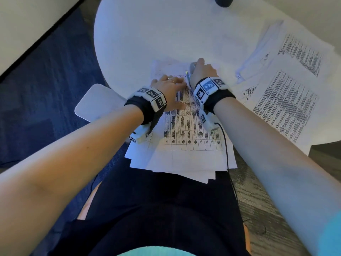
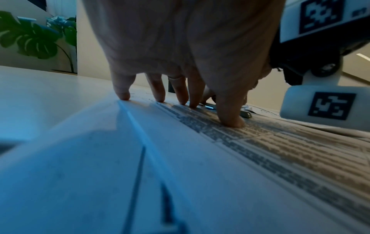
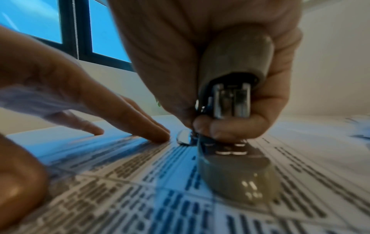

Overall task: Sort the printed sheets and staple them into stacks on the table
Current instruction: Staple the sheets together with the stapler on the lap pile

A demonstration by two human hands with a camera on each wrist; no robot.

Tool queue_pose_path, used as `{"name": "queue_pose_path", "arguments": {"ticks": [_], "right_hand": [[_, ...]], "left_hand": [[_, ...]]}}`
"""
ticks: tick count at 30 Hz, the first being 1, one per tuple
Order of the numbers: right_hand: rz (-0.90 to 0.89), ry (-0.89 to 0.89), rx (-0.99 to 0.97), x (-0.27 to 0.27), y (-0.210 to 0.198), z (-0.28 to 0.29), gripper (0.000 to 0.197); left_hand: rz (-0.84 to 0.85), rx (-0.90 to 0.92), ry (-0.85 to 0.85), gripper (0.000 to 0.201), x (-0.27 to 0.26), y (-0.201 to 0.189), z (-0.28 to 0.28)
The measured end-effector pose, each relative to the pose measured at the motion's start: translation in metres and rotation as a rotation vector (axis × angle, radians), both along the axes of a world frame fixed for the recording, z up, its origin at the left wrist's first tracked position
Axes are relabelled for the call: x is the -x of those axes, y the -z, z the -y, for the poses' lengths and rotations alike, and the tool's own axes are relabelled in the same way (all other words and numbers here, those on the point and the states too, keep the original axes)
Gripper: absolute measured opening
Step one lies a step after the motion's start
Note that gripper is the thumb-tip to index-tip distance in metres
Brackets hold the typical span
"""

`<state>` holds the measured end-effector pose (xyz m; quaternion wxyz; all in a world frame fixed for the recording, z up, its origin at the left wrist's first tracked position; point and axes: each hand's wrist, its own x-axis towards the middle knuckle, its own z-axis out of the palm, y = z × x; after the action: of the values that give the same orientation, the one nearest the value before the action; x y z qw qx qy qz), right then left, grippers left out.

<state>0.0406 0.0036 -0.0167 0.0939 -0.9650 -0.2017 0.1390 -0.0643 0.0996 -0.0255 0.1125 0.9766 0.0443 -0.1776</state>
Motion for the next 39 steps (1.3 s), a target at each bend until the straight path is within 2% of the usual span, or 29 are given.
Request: {"name": "queue_pose_path", "arguments": {"ticks": [3,9,15,20,22,25,29,34,36,39], "right_hand": [[-0.012,0.013,-0.021,-0.001,-0.004,-0.003,0.039],[0.086,-0.158,0.111,-0.012,-0.006,0.004,0.038],[-0.05,0.07,0.048,-0.012,-0.003,-0.012,0.044],[0.115,-0.171,0.148,-0.023,-0.003,-0.006,0.037],[0.134,-0.209,0.167,-0.027,-0.003,-0.004,0.036],[0.074,-0.161,0.164,-0.027,-0.001,-0.004,0.041],[-0.012,0.02,0.098,-0.022,0.001,-0.015,0.048],[0.133,-0.218,0.148,-0.027,-0.003,-0.012,0.038],[0.113,-0.22,0.153,-0.028,-0.003,-0.012,0.039],[0.068,-0.121,0.129,-0.027,-0.001,-0.016,0.044]], "left_hand": [[0.001,0.013,-0.004,0.076,0.001,-0.002,0.003],[-0.071,0.026,-0.015,0.087,-0.004,-0.005,0.0],[-0.091,0.018,0.002,0.088,-0.004,-0.005,-0.001],[-0.1,0.022,-0.007,0.088,-0.002,-0.006,0.001],[-0.103,0.022,-0.007,0.087,-0.002,-0.006,0.003],[-0.099,0.019,-0.005,0.088,-0.002,-0.005,0.004],[-0.096,0.022,-0.007,0.087,-0.002,-0.006,0.002],[-0.097,0.024,-0.012,0.087,-0.001,-0.005,0.003],[-0.096,0.029,-0.015,0.088,-0.001,-0.006,0.004],[-0.094,0.029,-0.011,0.089,-0.001,-0.005,0.004]]}}
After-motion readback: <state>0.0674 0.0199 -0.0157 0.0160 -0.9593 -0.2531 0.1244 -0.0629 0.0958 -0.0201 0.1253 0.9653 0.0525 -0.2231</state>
